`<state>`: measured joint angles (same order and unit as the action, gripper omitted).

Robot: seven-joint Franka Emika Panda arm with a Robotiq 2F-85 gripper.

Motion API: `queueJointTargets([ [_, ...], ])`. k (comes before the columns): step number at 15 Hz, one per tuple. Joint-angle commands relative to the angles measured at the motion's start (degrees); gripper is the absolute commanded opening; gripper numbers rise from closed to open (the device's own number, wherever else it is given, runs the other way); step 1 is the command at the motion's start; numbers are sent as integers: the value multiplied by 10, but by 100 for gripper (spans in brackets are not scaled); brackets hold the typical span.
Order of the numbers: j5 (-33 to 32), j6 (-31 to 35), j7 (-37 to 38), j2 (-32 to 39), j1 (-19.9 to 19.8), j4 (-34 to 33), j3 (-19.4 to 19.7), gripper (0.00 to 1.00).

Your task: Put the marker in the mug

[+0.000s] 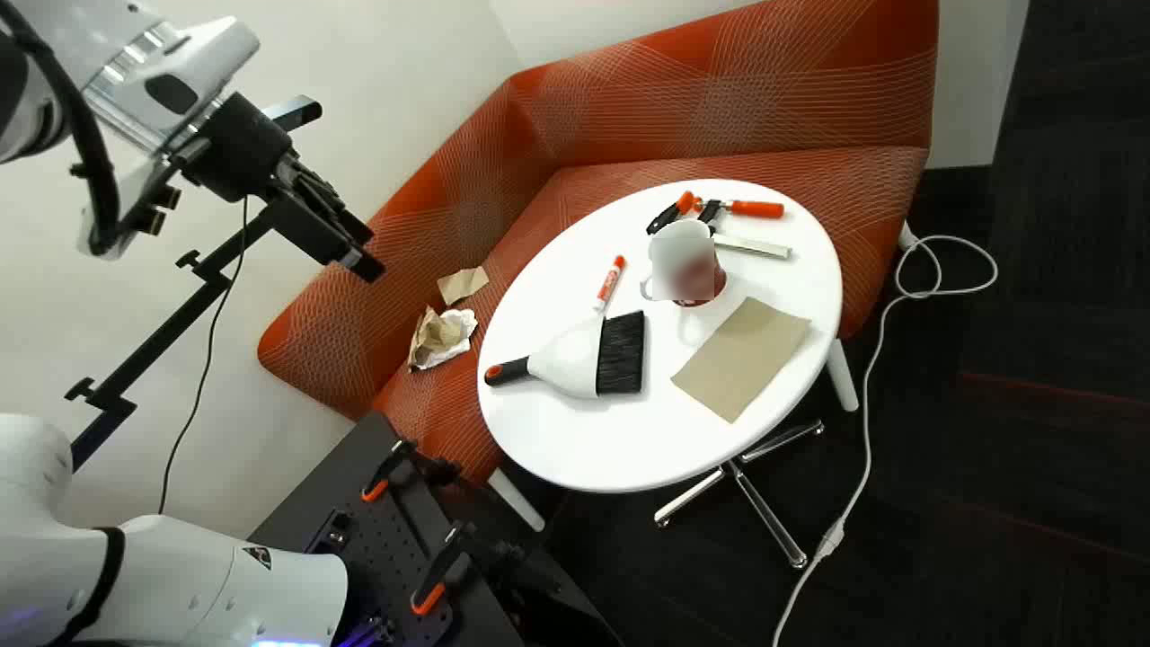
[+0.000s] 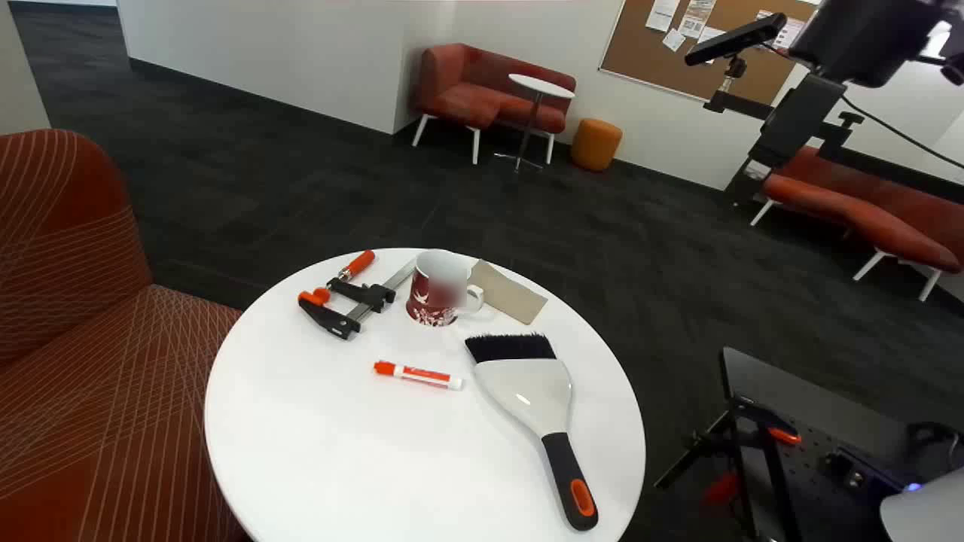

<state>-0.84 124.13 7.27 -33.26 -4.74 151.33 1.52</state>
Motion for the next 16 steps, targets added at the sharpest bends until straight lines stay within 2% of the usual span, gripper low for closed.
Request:
queueJointTargets([
  [1, 1, -1, -1, 0, -2, -1, -1, 100],
  [16, 3, 6, -2, 3, 1, -3, -3, 100],
])
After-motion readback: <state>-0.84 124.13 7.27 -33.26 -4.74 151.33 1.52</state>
